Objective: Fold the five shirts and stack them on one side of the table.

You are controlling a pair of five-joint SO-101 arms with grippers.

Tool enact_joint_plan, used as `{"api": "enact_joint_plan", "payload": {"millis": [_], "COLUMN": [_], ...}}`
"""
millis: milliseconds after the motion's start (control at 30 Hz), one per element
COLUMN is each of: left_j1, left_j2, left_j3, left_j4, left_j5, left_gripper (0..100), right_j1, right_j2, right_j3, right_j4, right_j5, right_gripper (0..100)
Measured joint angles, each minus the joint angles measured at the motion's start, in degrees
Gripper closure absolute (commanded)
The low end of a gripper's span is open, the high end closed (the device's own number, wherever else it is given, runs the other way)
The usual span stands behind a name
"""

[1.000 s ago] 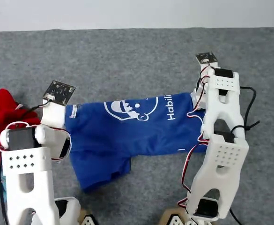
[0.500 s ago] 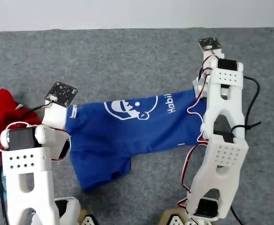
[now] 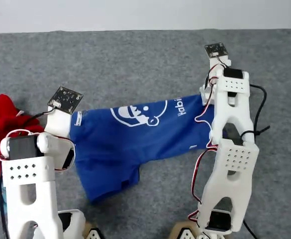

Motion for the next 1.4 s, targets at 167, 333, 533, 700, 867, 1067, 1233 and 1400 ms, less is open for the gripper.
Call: {"api": "enact_joint_plan", "payload": {"millis": [167, 333, 533, 700, 867, 1067, 1233, 1400], "left_j1": [0.00, 0.00, 0.00, 0.00, 0.00, 0.00, 0.00, 0.00], "left_j2": [0.00, 0.00, 0.00, 0.00, 0.00, 0.00, 0.00, 0.00], "left_j3": [0.00, 0.00, 0.00, 0.00, 0.00, 0.53, 5.27, 6.59], "left_j4": [0.00, 0.00, 0.00, -0.70, -0.70, -5.19, -10.90, -14.95], "left_j5": [0.00, 0.00, -0.09, -0.09, -0.09, -0.09, -0.09, -0.09], "left_gripper": [99, 99, 99, 99, 99, 99, 99, 99], "right_j1": [0.00, 1.41, 2.29, -2.37, -5.19, -3.69, -1.41, -0.88], "right_j2": [0.00, 0.00, 0.00, 0.26, 3.96, 12.75, 16.00, 16.35], "right_j3": [-4.84, -9.14, -17.76, -21.63, -22.33, -22.33, -23.56, -29.80], "right_j4": [6.07, 9.85, 17.93, 21.10, 19.69, 15.56, 12.04, 16.88], "right_j5": [0.00, 0.00, 0.00, 0.00, 0.00, 0.44, 2.20, 2.37], "right_gripper": [82.8, 82.9, 88.4, 97.3, 98.8, 98.8, 98.7, 97.0]}}
